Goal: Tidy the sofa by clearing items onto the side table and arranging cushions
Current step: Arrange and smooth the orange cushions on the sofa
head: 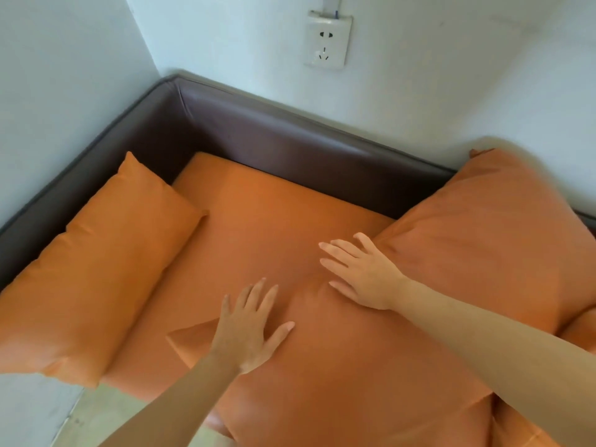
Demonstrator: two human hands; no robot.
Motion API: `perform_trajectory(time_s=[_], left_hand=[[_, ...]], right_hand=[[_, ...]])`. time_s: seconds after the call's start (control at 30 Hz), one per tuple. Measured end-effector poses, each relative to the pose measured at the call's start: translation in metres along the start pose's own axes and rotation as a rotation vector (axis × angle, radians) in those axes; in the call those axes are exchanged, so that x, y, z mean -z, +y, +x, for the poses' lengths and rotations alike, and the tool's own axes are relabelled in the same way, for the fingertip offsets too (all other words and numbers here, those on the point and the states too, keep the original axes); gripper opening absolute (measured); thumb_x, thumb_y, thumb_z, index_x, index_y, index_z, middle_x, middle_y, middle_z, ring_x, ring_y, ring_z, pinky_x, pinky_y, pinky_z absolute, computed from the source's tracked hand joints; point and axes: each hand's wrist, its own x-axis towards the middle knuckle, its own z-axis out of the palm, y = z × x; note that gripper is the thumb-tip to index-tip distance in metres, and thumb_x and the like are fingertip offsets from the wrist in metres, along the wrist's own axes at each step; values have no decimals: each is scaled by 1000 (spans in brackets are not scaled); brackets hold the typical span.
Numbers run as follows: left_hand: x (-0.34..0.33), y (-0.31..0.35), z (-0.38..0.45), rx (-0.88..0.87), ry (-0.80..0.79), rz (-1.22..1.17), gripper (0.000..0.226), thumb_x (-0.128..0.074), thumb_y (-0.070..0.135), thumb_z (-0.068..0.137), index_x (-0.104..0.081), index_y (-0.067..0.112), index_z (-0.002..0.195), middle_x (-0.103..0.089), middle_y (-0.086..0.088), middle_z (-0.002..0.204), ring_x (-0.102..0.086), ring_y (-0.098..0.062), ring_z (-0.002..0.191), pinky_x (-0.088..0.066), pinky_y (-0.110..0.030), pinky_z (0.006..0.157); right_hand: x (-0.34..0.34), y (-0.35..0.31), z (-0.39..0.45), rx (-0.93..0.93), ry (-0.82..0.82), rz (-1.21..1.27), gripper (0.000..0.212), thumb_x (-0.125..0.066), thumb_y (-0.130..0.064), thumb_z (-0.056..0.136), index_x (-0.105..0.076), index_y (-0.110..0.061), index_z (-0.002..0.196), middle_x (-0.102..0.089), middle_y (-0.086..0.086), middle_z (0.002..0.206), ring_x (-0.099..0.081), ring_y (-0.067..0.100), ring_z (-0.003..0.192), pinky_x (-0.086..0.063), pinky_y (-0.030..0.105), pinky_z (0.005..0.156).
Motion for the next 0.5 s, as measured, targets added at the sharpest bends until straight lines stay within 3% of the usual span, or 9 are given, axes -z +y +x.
perform_trajectory(time_s=[0.1, 0.23, 0.37, 0.5], left_hand=[[-10, 24, 7, 67, -25, -83, 99, 8, 87, 73, -17, 32, 153, -15, 0, 162, -20, -25, 146, -24, -54, 115], [-26, 36, 23, 283, -123, -206, 119, 0, 102, 51, 0, 40, 152, 1, 4, 163, -2, -22, 150, -21, -52, 117], [-35, 39, 30, 285, -132, -130, 121, 6, 102, 48, -9, 41, 151, -23, 7, 158, -26, -18, 143, -24, -46, 114], [-36, 38, 28, 262, -93, -111, 115, 6, 101, 51, -12, 44, 149, -37, 10, 148, -39, -16, 133, -32, -40, 108]], right_hand=[[-15, 19, -34, -57, -37, 42, 47, -32, -45, 98, -61, -19, 123, -53, 6, 139, -51, 24, 125, -31, 52, 106], [-29, 31, -61, -152, -52, 136, 55, -30, -53, 95, -59, -20, 129, -55, 3, 137, -48, 21, 129, -24, 51, 111], [-37, 44, -60, -76, -91, 144, 68, -22, -63, 94, -47, -21, 141, -45, 4, 147, -38, 23, 137, -15, 54, 115], [-30, 76, -38, -30, -263, 61, 89, -2, -83, 80, -16, -33, 152, -17, 1, 160, -15, 28, 146, 2, 65, 112]])
